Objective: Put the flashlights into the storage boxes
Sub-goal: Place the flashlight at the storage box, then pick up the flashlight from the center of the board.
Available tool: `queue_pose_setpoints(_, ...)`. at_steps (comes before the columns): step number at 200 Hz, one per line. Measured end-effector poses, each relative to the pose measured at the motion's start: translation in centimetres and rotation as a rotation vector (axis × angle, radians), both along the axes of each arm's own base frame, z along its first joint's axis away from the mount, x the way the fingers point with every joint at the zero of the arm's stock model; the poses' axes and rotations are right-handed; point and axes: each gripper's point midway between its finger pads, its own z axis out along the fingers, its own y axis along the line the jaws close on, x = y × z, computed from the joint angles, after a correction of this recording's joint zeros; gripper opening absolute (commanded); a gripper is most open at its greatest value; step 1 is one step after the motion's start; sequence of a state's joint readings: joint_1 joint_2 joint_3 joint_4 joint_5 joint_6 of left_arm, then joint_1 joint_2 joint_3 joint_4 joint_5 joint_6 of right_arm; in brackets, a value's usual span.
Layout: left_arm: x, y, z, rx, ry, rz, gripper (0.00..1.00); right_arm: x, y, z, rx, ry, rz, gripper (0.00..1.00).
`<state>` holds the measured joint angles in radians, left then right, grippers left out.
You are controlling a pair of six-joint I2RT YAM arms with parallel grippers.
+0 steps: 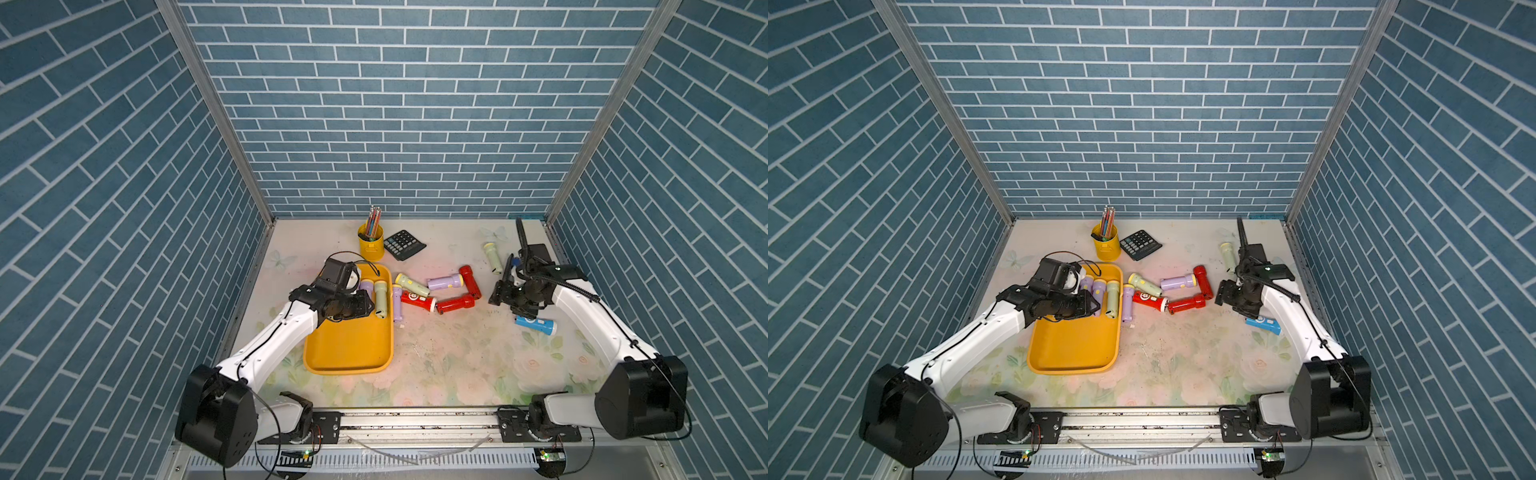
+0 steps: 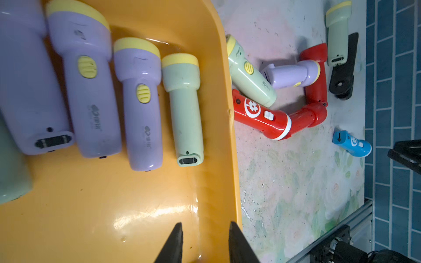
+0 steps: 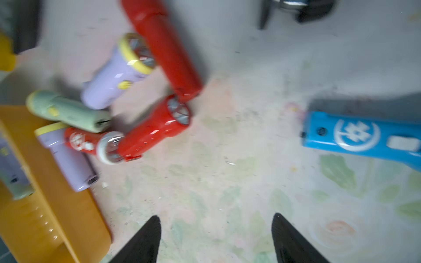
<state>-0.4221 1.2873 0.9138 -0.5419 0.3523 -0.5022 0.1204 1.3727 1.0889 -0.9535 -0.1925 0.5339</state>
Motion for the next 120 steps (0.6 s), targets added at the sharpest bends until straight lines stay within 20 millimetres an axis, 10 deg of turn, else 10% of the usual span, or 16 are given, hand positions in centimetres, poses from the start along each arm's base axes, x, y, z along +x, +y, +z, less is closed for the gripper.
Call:
queue_pose_setpoints(63,1.3,-3.8,-0.5,-0.01,0.0,-0.078,0.33,-0.2,-1.7,-4.6,0.264,0.188,-0.422,0.85)
queue_pose_setpoints(120,1.6,-4.7,-0.5,-0.021,-0.014,-0.095,0.32,2.7,-3.8,-3.6,0.284,0.082,-0.777,0.77)
